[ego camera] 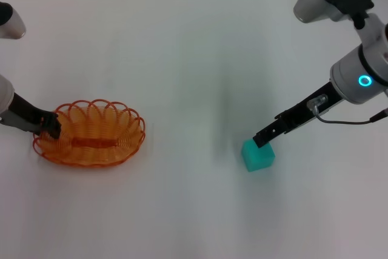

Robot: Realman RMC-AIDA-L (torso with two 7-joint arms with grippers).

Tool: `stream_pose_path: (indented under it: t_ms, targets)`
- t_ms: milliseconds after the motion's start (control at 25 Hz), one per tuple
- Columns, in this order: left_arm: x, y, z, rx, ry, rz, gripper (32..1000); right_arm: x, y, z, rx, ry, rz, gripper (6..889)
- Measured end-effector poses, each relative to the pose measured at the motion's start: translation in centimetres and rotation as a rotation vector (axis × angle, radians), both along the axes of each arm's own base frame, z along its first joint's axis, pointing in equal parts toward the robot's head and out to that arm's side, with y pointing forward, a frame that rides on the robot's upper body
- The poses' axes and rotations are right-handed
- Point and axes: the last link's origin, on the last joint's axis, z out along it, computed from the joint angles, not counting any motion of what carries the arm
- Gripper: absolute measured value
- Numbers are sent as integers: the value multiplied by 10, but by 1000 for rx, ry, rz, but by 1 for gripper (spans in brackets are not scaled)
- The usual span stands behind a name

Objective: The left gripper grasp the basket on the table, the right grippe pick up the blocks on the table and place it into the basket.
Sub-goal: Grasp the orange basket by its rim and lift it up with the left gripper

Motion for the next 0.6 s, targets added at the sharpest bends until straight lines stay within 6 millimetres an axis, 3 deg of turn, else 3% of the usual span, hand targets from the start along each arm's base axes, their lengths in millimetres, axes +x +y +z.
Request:
stream_pose_path:
  t_ms: [120,600]
  targets:
    - [0,0,0,1,-3,0,293,0,0,0,0,0,0,870]
    - [2,0,1,-1,-7,-1,261,1,-1,-1,-7,-1,0,869]
